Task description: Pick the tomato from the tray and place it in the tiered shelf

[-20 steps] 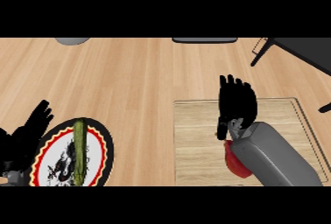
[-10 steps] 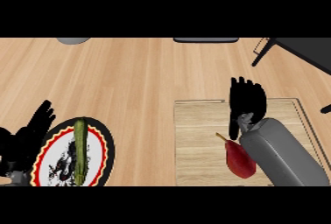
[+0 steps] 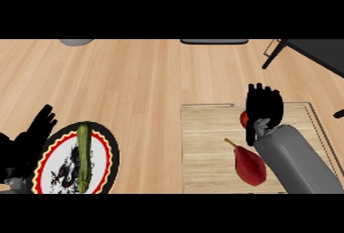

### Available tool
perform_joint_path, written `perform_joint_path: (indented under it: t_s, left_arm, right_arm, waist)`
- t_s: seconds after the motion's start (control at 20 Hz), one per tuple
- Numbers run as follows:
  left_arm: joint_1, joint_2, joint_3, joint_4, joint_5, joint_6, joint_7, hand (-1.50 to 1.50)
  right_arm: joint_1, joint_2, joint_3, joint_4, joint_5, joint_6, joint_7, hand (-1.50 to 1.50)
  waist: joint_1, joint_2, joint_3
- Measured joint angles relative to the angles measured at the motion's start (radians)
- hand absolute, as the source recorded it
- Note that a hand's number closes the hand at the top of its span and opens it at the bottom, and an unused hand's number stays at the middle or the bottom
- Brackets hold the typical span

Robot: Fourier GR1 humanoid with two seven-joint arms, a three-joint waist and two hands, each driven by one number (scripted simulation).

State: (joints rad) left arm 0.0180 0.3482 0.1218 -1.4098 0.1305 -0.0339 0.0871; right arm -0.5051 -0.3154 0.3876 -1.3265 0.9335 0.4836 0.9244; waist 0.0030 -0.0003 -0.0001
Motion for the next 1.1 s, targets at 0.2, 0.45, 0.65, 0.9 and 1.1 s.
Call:
perform_joint_path:
  t_s: [0.2, 0.45, 0.65, 0.9, 1.1]
  left_arm:
    - [-0.025, 0.001, 0.02, -0.003, -0.007, -0.01, 0.023, 0.0]
    - [-0.025, -0.023, 0.028, 0.007, -0.025, -0.018, 0.013, 0.0]
    - [-0.024, -0.029, 0.038, 0.007, -0.033, -0.028, 0.016, 0.0]
    - [-0.012, -0.032, 0.051, -0.025, -0.036, -0.04, 0.029, 0.0]
    - [-0.013, -0.032, 0.062, -0.019, -0.04, -0.051, 0.03, 0.0]
  right_arm:
    - [-0.006, 0.02, -0.036, 0.041, 0.048, -0.005, -0.033, -1.5]
    - [0.004, 0.057, -0.072, 0.098, 0.1, -0.03, -0.063, -1.5]
    - [0.018, 0.071, -0.109, 0.111, 0.112, -0.047, -0.084, 1.5]
    - [0.036, 0.067, -0.117, 0.102, 0.136, -0.068, -0.148, 1.5]
    - [0.018, 0.061, -0.119, 0.123, 0.169, -0.069, -0.185, 1.5]
  waist:
    - [0.001, 0.0, 0.0]
    - [0.001, 0.0, 0.0]
    - [0.003, -0.005, -0.004]
    - [0.006, -0.011, -0.008]
    - [0.006, -0.009, -0.007]
